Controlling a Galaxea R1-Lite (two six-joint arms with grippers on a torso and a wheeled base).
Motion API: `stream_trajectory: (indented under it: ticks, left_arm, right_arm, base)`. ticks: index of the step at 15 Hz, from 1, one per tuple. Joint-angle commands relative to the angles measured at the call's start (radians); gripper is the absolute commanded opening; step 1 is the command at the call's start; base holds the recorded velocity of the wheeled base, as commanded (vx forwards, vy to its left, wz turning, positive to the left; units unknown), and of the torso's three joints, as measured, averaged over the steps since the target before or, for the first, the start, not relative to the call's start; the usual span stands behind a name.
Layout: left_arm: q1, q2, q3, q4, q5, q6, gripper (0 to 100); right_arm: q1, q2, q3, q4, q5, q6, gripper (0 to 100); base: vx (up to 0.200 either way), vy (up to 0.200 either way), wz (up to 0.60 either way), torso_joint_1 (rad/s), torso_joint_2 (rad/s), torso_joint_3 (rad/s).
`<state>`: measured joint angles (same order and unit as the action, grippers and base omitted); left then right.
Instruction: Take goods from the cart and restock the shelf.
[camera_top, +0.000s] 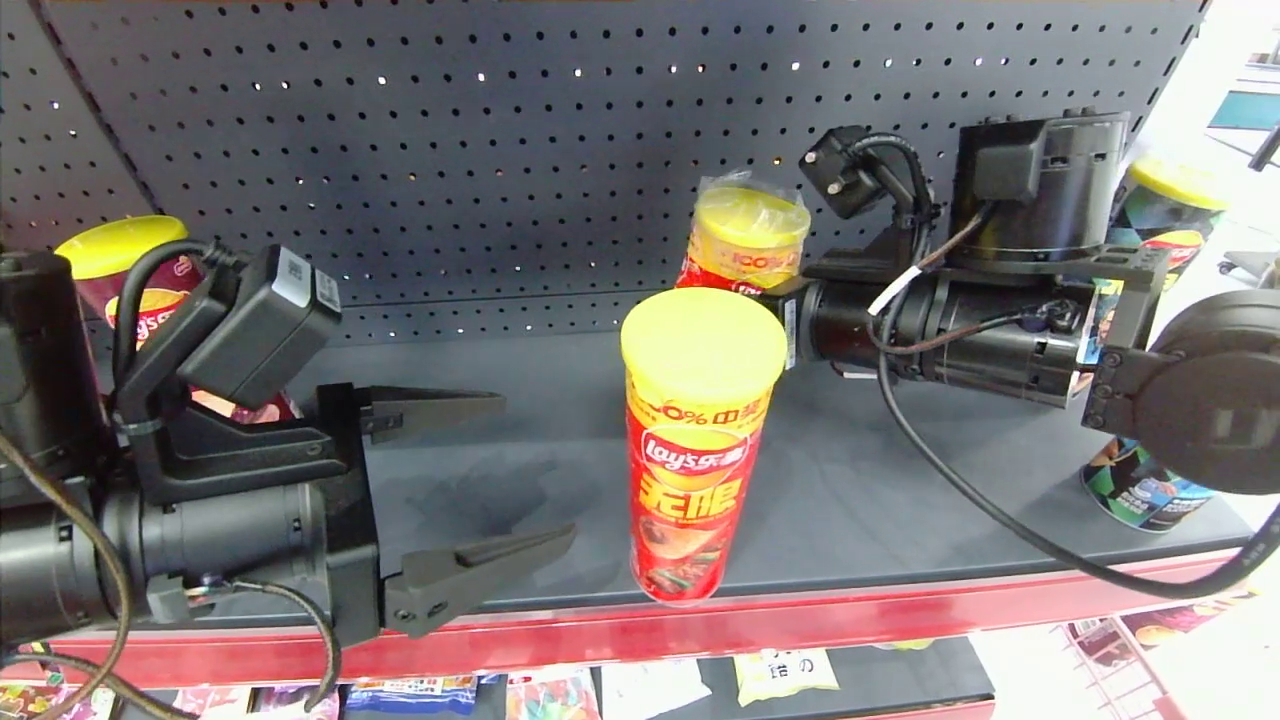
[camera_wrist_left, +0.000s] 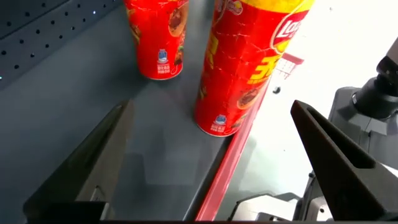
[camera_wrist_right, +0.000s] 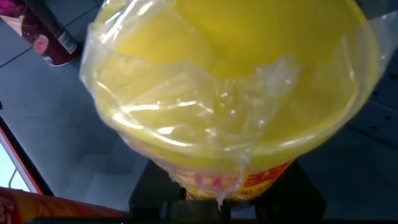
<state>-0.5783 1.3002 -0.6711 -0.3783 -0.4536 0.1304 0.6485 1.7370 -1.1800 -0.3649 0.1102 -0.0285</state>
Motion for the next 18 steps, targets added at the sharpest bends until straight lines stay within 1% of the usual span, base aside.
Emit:
stream_trajectory:
  ticks: [1,3,7,9,13,14,15,16,18]
  left_arm:
    - [0.000,-0.010,0.004,-0.001,0.001,0.000,100]
    - [0.000,-0.009,0.004,-0.001,0.001,0.000,100]
    - [0.005,-0.010,0.002,-0.001,0.003,0.000,100]
    - [0.006,-0.010,0.001,-0.001,0.007,0.000,100]
    - [0.008,-0.010,-0.001,-0.001,0.020,0.000,100]
    - [0.008,-0.009,0.001,-0.001,0.062,0.001,100]
    - [0.006,-0.006,-0.001,-0.001,0.119,0.000,100]
    - [0.006,-0.002,0.005,-0.001,0.159,0.000,100]
    - [0.008,0.008,0.024,0.002,0.179,-0.002,100]
  right_arm:
    - [0.000,0.001,0.011,0.001,-0.001,-0.001,100]
    - [0.002,-0.001,0.014,0.001,-0.001,-0.001,100]
    - [0.000,-0.073,0.074,0.001,-0.009,0.002,100]
    - [-0.001,-0.140,0.154,0.001,-0.009,0.004,100]
    - [-0.010,-0.231,0.243,0.001,-0.011,0.006,100]
    - [-0.023,-0.275,0.284,0.001,-0.029,0.007,100]
    - [-0.035,-0.300,0.319,0.001,-0.041,0.007,100]
    - [-0.055,-0.333,0.356,0.001,-0.044,0.007,100]
    - [-0.058,-0.419,0.442,0.003,-0.046,0.006,100]
  base:
    - [0.000,0.000,0.00,0.000,0.00,0.000]
    - [0.000,0.000,0.00,0.000,0.00,0.000]
    - [0.000,0.000,0.00,0.000,0.00,0.000]
    - [0.000,0.000,0.00,0.000,0.00,0.000]
    - [0.000,0.000,0.00,0.000,0.00,0.000]
    - [0.000,0.000,0.00,0.000,0.00,0.000]
    - [0.000,0.000,0.00,0.000,0.00,0.000]
    - [0.000,0.000,0.00,0.000,0.00,0.000]
    - [0.000,0.000,0.00,0.000,0.00,0.000]
